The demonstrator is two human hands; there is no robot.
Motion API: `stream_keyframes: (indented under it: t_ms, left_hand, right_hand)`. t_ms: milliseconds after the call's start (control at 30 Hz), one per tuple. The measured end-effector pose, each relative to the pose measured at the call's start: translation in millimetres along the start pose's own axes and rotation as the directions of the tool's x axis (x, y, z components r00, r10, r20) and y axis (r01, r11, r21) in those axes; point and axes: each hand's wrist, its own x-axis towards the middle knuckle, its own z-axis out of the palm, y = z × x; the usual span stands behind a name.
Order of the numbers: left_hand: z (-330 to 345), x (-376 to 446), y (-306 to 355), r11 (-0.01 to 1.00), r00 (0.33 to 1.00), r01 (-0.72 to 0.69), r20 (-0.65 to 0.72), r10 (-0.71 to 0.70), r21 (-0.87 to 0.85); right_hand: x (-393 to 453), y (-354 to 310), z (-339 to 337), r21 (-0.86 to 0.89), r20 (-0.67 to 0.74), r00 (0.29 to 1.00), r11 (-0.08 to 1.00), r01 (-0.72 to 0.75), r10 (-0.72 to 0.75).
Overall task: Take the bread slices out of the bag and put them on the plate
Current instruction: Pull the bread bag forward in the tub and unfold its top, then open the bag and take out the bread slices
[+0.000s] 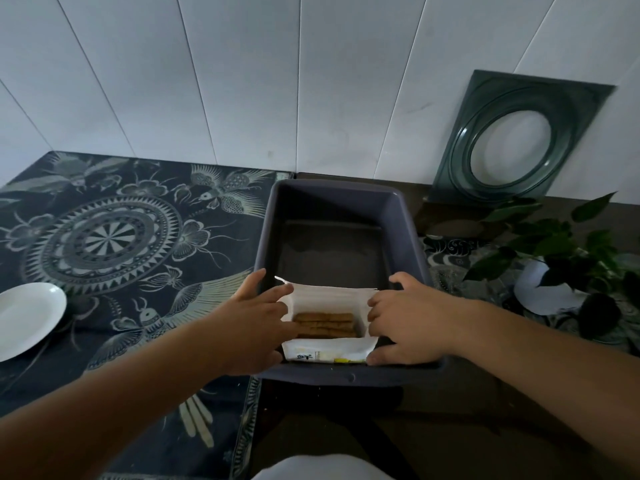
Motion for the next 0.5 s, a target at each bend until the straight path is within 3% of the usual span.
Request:
stream_keyframes:
  t_ms: [333,500]
  left_hand:
    - [6,-1,5,1.0,0.989,0.03,-0.148,-0.028,0.006]
    - [10,1,11,0.989,0.977,0.105,-0.174,-0.122,-0.102]
  right_hand:
    - [2,-6,-2,0.026,-0.004,1.0,1.0,-0.007,0.007]
    - [15,-18,-32,0.144,-0.217,0.976,0.99,0.001,0.03]
